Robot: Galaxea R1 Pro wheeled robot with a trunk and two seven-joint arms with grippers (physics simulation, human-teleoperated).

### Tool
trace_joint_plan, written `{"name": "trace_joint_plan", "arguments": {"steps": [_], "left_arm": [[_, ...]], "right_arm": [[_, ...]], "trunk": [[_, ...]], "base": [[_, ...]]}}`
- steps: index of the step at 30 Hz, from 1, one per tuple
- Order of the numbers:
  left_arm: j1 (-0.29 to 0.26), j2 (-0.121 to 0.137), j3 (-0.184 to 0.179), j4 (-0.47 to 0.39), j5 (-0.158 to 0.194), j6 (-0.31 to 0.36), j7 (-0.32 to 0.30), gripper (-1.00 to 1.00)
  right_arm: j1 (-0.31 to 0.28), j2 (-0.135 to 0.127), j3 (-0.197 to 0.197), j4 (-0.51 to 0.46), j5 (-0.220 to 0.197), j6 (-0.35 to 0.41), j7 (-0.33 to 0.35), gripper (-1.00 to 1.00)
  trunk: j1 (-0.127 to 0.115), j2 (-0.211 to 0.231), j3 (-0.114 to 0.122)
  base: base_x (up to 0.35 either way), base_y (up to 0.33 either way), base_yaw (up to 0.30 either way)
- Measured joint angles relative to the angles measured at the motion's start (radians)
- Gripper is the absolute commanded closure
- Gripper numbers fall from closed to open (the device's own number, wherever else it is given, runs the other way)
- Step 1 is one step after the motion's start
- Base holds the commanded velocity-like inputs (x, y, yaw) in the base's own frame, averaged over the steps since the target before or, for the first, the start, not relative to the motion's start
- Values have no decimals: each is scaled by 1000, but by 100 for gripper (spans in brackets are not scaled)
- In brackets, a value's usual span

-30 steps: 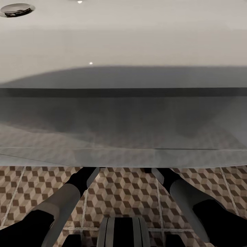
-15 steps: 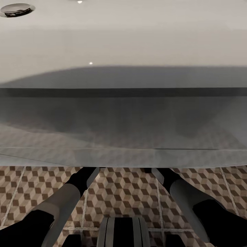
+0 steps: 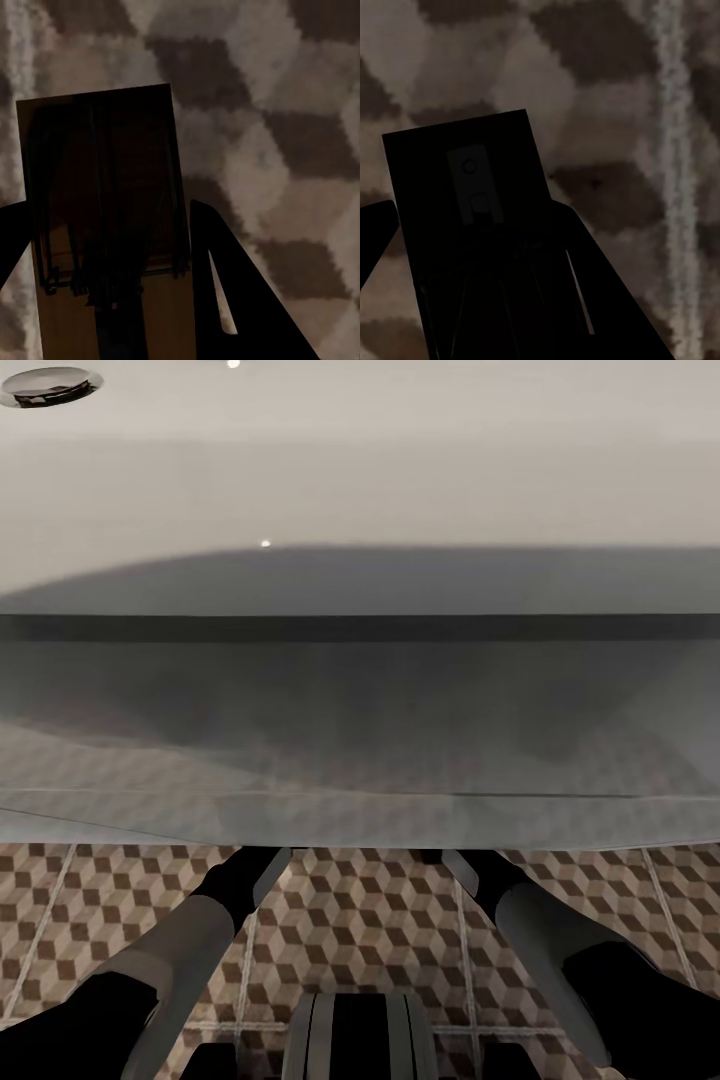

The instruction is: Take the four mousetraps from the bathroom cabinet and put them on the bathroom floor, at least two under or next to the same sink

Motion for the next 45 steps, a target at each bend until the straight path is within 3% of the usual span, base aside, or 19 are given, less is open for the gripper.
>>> {"name": "trace_joint_plan", "arguments": {"steps": [37,38,45], "left_arm": [[0,0,0,0,0,0,0,100],[0,0,0,0,0,0,0,100],[0,0,0,0,0,0,0,100]], "right_arm": [[0,1,-3,0,-5,0,0,100],[0,1,-3,-1,-5,0,0,-100],[0,1,-2,-1,-4,0,0,-100]], "trunk": [[0,0,0],[0,0,0],[0,0,0]], "base": [[0,0,0],[0,0,0],[0,0,0]]}}
